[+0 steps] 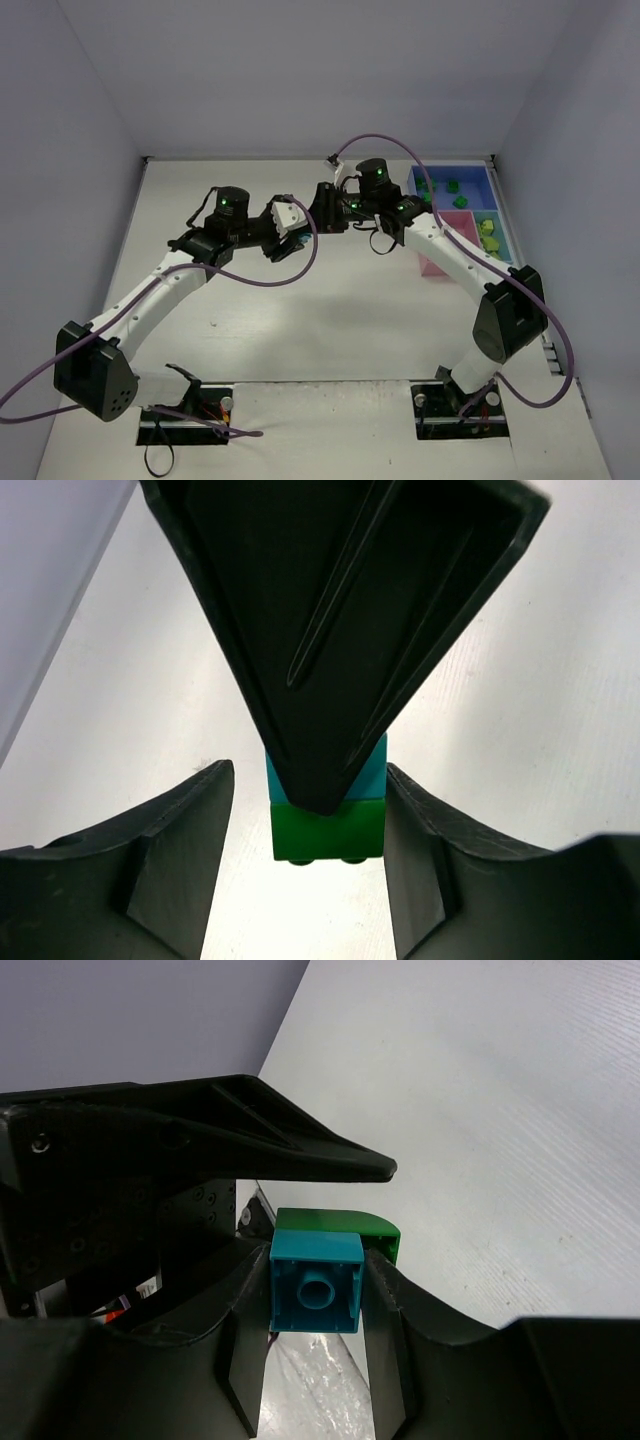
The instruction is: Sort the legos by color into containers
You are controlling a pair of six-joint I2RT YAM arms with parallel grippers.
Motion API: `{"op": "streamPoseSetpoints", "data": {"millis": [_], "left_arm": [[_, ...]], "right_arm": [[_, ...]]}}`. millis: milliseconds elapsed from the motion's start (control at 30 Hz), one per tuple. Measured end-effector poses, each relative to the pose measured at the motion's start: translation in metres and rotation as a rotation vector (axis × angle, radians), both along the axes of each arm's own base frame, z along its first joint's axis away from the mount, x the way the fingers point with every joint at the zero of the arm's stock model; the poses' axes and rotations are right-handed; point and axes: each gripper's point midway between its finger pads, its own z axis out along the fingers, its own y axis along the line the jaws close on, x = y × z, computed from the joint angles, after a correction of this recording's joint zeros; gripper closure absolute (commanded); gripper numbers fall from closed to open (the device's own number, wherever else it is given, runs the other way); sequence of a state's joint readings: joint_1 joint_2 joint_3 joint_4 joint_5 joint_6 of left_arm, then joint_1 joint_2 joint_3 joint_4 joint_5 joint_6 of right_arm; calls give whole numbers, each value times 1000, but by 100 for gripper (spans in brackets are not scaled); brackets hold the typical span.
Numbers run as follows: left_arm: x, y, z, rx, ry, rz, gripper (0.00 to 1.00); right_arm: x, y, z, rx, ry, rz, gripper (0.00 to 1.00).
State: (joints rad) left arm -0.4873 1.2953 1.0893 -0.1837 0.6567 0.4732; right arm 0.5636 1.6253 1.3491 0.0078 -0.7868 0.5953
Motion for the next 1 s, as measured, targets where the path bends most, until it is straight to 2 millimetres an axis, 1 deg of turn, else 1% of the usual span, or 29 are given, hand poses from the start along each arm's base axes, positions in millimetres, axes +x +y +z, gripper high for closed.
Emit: {"op": "streamPoseSetpoints", "data": {"millis": [133, 267, 367, 400, 500, 633, 800, 833, 900, 933, 1000], "left_arm": [[0, 3, -4, 14, 4, -1, 48], [0, 3, -5, 17, 1, -4, 58], [-3, 2, -6, 18, 11, -13, 69], [-4, 2, -7, 17, 18, -18, 78], [-5, 1, -9, 17, 24, -24, 100], [-5, -1, -13, 16, 40, -31, 100], [-2, -7, -12, -12, 35, -37, 100], [-3, -7, -13, -14, 39, -36, 100], [-5, -5, -24, -11, 71, -22, 100], [-5, -3, -29, -7, 86, -16, 100], [-6, -1, -36, -1, 106, -6, 100]], "right_arm": [[-1, 0, 0, 2, 1, 4, 100], [-1, 0, 0, 2, 3, 6, 100], [-1, 0, -1, 4, 0, 5, 100], [-1, 0, -2, 6, 1, 5, 100], [-2, 0, -4, 6, 12, 2, 100], [-1, -4, -7, 1, 19, -7, 100], [4, -14, -6, 0, 23, -27, 100], [6, -19, -6, -2, 16, -33, 100], [11, -35, -6, -11, 15, -60, 99], [19, -48, -5, -14, 13, -92, 98], [30, -68, -4, -24, 5, -137, 97]]}}
